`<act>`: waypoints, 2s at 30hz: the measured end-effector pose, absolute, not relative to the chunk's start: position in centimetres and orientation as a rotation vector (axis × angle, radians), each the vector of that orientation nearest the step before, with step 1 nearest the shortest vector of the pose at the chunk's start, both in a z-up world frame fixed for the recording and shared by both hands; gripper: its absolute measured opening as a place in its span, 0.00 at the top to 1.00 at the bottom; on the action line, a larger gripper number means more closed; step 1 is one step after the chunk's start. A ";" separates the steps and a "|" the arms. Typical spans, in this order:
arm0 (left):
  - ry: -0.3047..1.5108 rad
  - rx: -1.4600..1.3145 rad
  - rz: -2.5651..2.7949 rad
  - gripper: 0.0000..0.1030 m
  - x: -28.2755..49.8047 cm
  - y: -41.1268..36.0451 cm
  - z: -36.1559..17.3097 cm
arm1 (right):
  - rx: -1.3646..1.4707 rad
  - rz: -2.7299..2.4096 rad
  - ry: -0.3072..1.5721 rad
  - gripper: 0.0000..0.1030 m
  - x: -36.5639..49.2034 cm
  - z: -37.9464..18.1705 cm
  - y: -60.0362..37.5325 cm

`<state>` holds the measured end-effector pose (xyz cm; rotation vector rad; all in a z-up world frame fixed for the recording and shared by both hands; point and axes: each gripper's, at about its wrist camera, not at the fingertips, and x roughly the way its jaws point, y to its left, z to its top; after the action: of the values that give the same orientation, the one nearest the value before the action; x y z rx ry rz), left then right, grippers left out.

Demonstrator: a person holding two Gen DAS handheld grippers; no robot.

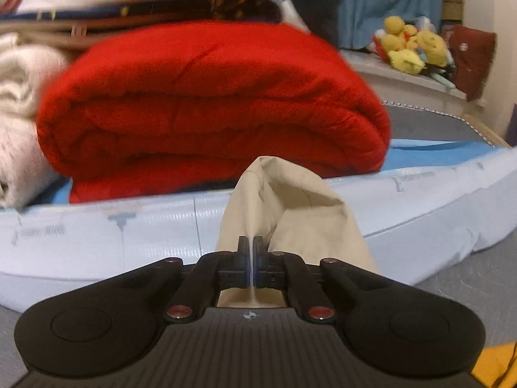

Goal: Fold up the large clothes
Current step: 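Close the left gripper on the beige hood, then fold the hood onto the jacket body with the left gripper while the right gripper pinches the hood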

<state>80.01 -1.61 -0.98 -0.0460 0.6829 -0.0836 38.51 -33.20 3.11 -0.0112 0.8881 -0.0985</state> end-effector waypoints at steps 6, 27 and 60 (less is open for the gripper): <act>0.482 0.002 -0.379 1.00 66.7 -0.7 4.9 | 0.020 -0.093 0.866 0.88 38.1 4.0 -33.4; 0.953 -0.778 -0.241 0.35 45.9 11.1 -3.3 | 0.636 0.053 0.836 0.43 38.1 2.5 -35.6; 1.208 -0.850 -0.128 0.94 50.4 10.1 -12.6 | 0.855 -0.153 1.175 0.97 38.2 -7.6 -32.2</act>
<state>50.39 10.06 -12.57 -0.8499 1.2077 -0.1285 38.16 -32.16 -7.57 0.8545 1.1755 -0.1530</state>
